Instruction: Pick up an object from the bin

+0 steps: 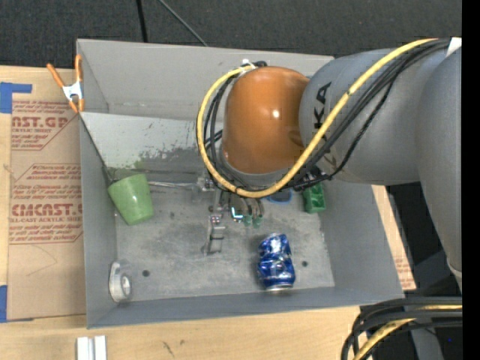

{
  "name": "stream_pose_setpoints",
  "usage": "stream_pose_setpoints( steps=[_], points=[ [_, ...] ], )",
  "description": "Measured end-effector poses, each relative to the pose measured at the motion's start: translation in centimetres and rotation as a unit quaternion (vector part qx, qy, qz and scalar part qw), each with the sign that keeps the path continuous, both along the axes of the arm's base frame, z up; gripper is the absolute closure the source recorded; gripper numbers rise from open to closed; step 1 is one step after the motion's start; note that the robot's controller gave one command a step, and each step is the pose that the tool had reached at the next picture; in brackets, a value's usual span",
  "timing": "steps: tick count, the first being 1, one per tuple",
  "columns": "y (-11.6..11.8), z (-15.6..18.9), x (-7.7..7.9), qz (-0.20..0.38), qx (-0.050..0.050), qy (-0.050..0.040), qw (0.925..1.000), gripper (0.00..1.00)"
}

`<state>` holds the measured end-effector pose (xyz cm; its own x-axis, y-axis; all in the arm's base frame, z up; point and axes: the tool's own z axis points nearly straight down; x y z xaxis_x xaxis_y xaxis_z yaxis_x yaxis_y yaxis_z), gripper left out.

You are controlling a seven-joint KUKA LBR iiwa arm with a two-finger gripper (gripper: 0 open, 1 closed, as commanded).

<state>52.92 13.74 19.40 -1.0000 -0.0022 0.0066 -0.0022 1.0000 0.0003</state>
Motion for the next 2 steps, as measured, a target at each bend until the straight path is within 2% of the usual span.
stream_pose_setpoints(
  steps=[1,2],
  points=[
    [4.5,-12.9,5.7,0.054,0.000,-0.0029,0.9985,0.00],
    [9.3,-9.4,5.1,-0.001,-0.012,-0.0002,0.9999,0.00]
  ],
)
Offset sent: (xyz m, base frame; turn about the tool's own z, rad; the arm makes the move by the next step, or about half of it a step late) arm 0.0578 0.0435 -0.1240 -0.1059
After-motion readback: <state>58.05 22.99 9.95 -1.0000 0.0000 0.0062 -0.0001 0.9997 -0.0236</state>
